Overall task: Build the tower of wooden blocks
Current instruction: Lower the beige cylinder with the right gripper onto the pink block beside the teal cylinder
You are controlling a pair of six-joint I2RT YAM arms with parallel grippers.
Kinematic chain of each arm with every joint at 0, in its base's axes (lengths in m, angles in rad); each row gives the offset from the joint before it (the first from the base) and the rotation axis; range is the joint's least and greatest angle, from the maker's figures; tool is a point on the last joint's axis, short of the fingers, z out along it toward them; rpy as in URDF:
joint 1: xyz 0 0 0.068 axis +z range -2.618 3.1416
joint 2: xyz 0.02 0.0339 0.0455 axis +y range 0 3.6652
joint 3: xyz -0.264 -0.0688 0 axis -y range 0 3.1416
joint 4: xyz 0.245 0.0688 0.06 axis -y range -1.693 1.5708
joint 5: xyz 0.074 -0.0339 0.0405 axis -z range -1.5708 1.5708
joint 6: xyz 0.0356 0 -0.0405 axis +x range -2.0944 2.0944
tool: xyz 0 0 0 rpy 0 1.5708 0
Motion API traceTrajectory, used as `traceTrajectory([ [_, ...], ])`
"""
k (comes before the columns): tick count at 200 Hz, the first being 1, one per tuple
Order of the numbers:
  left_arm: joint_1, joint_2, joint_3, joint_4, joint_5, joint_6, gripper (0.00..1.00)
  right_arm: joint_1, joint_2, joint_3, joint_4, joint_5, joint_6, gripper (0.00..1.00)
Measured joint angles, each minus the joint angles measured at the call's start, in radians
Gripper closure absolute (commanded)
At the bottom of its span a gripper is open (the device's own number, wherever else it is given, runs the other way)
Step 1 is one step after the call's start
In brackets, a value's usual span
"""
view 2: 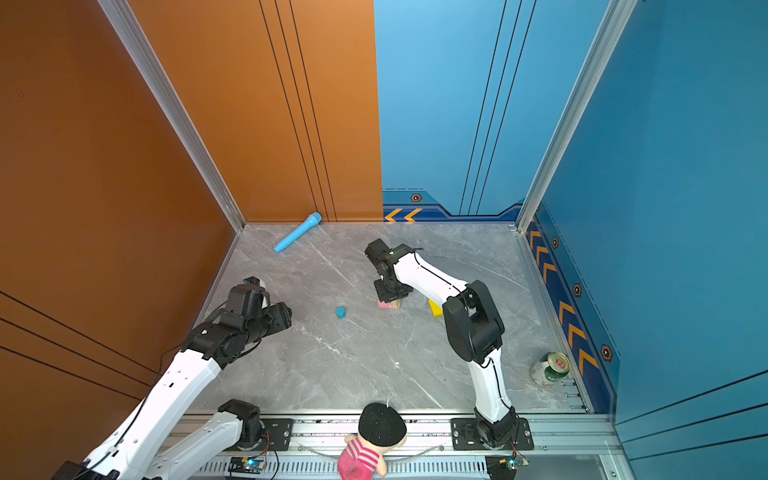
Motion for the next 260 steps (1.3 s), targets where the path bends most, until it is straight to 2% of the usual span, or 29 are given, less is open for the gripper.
traceTrajectory([
  [168, 0.005, 0.011, 0.0, 0.008, 0.015, 0.0, 0.33, -0.009, 0.047, 0.011, 0.026, -0.004, -0.004, 0.72],
  [260, 0.005, 0.011, 0.0, 0.008, 0.018, 0.0, 0.33, -0.01, 0.047, 0.012, 0.029, -0.008, -0.005, 0.54],
])
